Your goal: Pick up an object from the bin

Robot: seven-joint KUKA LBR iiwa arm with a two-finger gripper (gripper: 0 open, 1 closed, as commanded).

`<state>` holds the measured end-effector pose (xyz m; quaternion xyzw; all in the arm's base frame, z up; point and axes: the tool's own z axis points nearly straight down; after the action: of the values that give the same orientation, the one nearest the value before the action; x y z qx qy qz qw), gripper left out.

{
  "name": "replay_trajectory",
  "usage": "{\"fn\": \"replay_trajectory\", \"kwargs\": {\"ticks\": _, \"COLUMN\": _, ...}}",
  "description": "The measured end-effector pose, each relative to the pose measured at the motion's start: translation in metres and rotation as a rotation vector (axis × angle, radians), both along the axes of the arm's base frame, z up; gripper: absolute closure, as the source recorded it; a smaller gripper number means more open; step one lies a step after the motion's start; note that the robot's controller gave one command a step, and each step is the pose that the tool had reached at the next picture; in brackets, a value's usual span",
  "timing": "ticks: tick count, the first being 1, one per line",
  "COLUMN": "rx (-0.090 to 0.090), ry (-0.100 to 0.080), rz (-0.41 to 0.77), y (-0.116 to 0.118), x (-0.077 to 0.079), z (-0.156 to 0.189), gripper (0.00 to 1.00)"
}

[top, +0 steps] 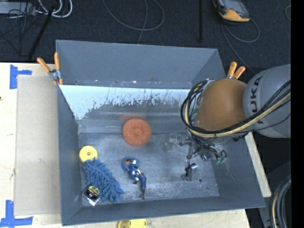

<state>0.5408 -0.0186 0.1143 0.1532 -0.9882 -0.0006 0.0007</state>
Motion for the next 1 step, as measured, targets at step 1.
{"fn": "replay_trajectory", "kwargs": {"ticks": 1, "rx": 0.001, "ry": 0.0, "rz": 0.184, "y": 0.0146, "x": -0.007, "z": -0.0175, "gripper": 0.0}}
